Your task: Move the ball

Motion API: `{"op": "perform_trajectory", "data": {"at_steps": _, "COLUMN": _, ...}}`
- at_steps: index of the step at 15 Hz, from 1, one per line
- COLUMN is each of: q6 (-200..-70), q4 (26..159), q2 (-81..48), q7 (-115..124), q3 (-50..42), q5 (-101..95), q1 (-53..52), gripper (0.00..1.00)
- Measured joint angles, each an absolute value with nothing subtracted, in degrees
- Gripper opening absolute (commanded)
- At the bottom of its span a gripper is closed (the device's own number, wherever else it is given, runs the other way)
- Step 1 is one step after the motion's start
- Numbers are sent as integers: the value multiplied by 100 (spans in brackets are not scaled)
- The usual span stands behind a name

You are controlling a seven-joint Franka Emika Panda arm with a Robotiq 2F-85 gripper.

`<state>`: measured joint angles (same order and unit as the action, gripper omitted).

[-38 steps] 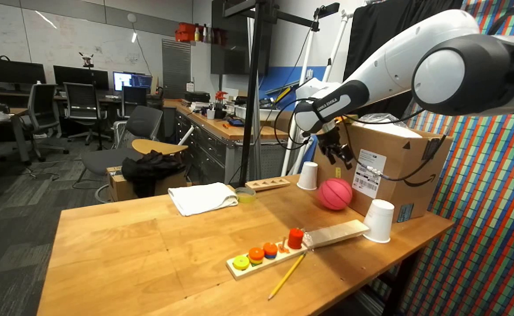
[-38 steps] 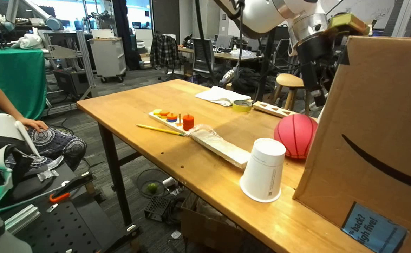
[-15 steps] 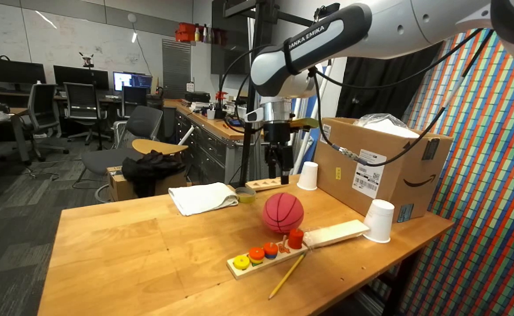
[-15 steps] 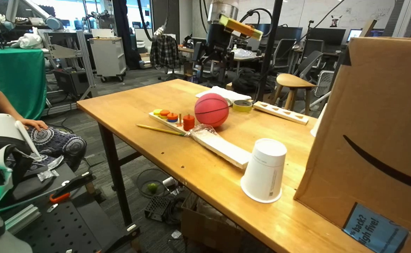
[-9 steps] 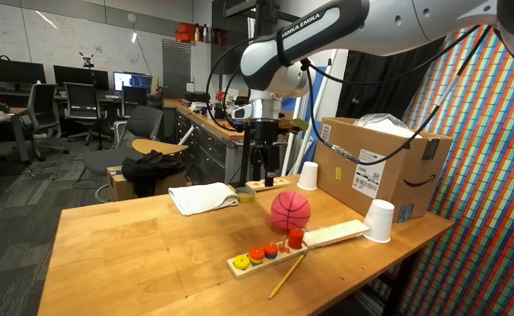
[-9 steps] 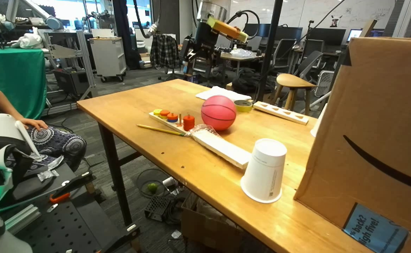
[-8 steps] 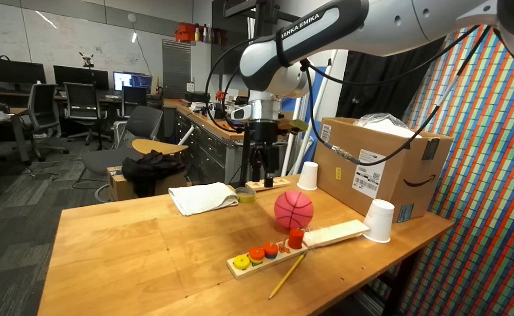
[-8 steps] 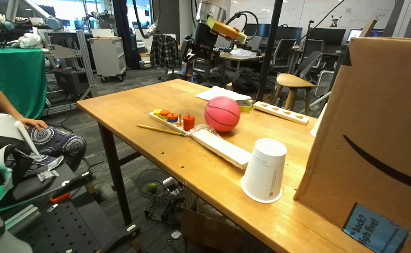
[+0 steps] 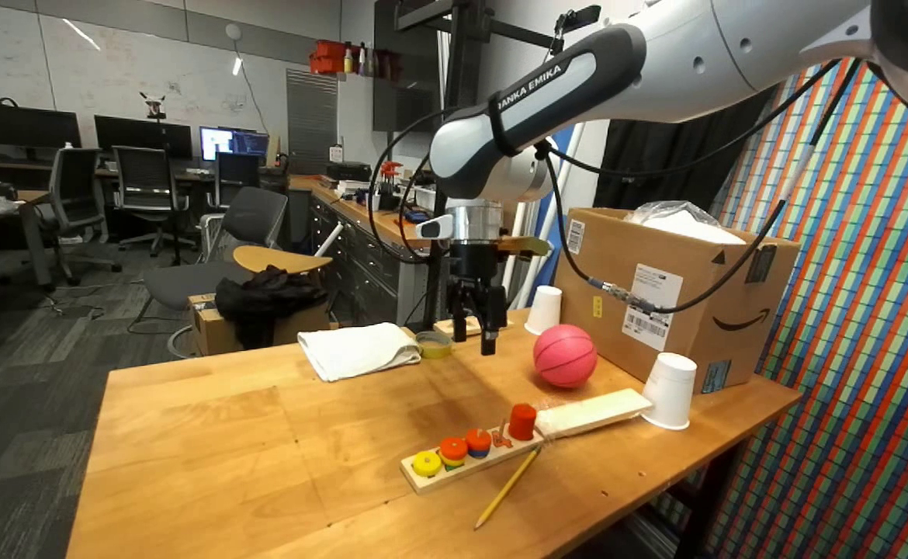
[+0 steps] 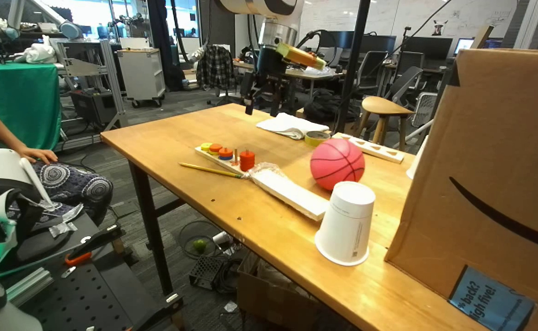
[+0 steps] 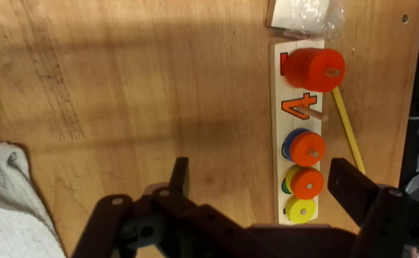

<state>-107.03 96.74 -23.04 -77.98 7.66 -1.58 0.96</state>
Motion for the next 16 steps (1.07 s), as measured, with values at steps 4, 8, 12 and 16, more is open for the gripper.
{"op": "perform_trajectory", "data": {"at_steps": 4, "q6": -10900, "q4": 9704, "q2": -2584, "q7": -8095, "q3": 545, "q5": -497, "q1": 169, "gripper": 100}}
{"op": "perform_trajectory", "data": {"at_steps": 8, "q6": -11108, "q4": 9623, "q2": -2985, "q7": -8343, "q3": 354, "q5": -690, "q1": 329, "gripper": 100}}
{"op": "perform_trajectory", "data": {"at_steps": 12, "q6": -11242, "q4": 9346, "q2": -3329, "q7": -8392, "q3": 183, "q5": -970, "q1": 448, "gripper": 100}}
{"op": "perform_trajectory", "data": {"at_steps": 16, "q6": -11319, "q4": 9032, "q2": -3472, "q7": -8387, "q3": -57, "q5": -1445, "q1": 504, "gripper": 100}}
